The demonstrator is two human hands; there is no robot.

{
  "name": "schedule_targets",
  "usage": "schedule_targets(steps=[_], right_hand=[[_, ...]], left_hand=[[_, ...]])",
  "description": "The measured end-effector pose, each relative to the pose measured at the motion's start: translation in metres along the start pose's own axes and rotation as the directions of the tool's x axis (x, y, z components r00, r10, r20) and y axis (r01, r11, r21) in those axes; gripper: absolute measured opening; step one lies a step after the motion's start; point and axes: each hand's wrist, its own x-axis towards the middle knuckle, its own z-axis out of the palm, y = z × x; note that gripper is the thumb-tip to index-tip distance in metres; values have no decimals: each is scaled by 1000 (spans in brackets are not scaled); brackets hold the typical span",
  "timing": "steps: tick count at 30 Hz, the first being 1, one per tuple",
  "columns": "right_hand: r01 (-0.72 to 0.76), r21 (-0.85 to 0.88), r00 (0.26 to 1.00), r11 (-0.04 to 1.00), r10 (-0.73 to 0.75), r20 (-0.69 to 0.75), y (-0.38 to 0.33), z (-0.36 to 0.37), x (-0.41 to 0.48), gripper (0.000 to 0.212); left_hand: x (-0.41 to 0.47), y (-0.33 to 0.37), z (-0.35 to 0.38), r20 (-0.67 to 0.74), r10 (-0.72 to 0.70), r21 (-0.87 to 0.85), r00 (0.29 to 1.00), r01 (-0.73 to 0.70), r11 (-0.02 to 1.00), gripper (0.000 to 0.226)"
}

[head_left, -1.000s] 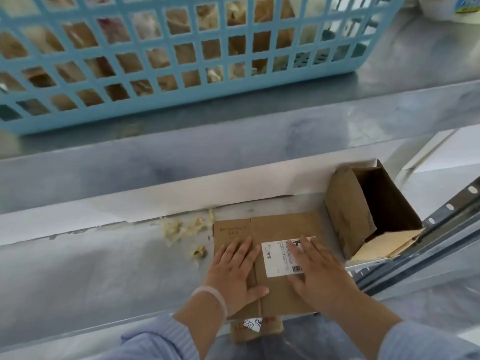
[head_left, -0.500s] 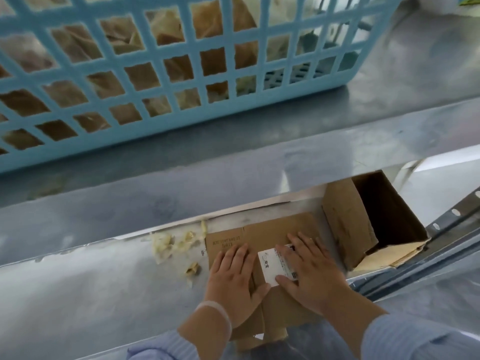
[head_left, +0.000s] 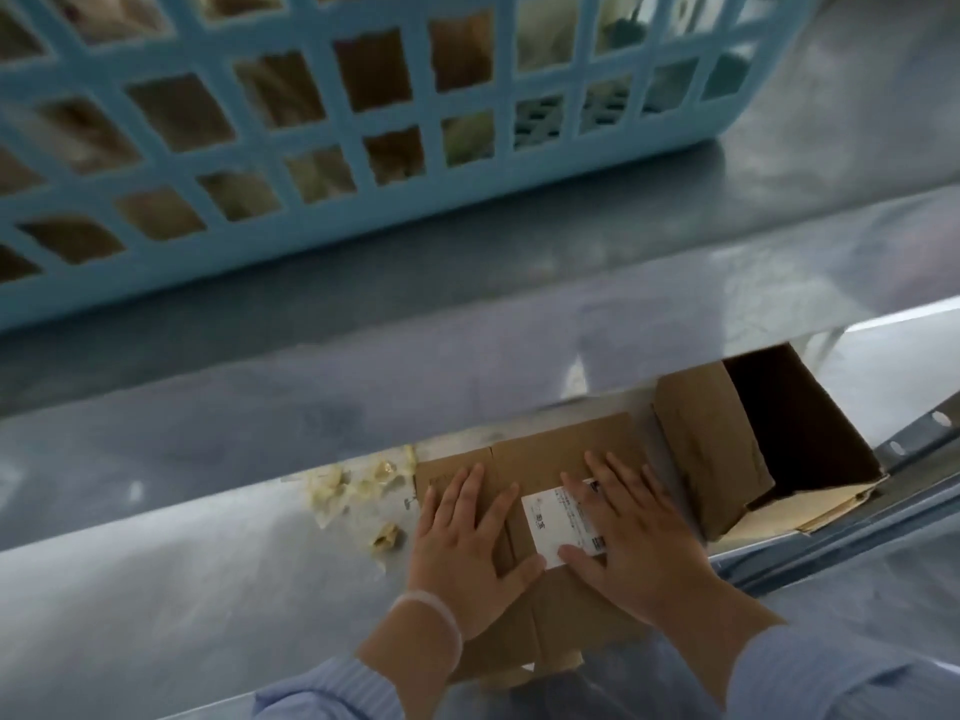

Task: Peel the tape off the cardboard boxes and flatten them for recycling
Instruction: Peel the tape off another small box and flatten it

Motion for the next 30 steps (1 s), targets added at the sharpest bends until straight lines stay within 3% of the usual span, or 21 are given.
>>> schedule_targets(steps=[7,11,15,19,21,25,30], right_hand=[[-2,-12,1000,1000,2,-4,1,0,0,81],[-5,-18,1000,1000,5,0,1,1,1,81],[-5,-28,1000,1000,5,-3,1,2,1,83],[-7,-32,1000,999,7,12,0,1,1,83],[-10,-30,1000,999,11,15,0,0,1,82],[-7,-37,1000,999,8,16,-1,-2,1,81],[-8,-25,1000,1000,9,20,-2,-2,2,86]], left_hand=[[-6,-17,0,43,-128,-45,991,130,990,94],[1,-37,-9,77,-287,-43,955,291,956,94],[4,-41,-22,34,-335,-48,942,336,940,83],[3,-28,-29,-112,-284,-156,952,265,951,63],[0,-21,-26,-129,-177,-225,976,145,963,61],[-10,2,-10,-12,84,-126,996,-85,988,73],[-9,7,3,57,62,-17,996,-61,998,78]])
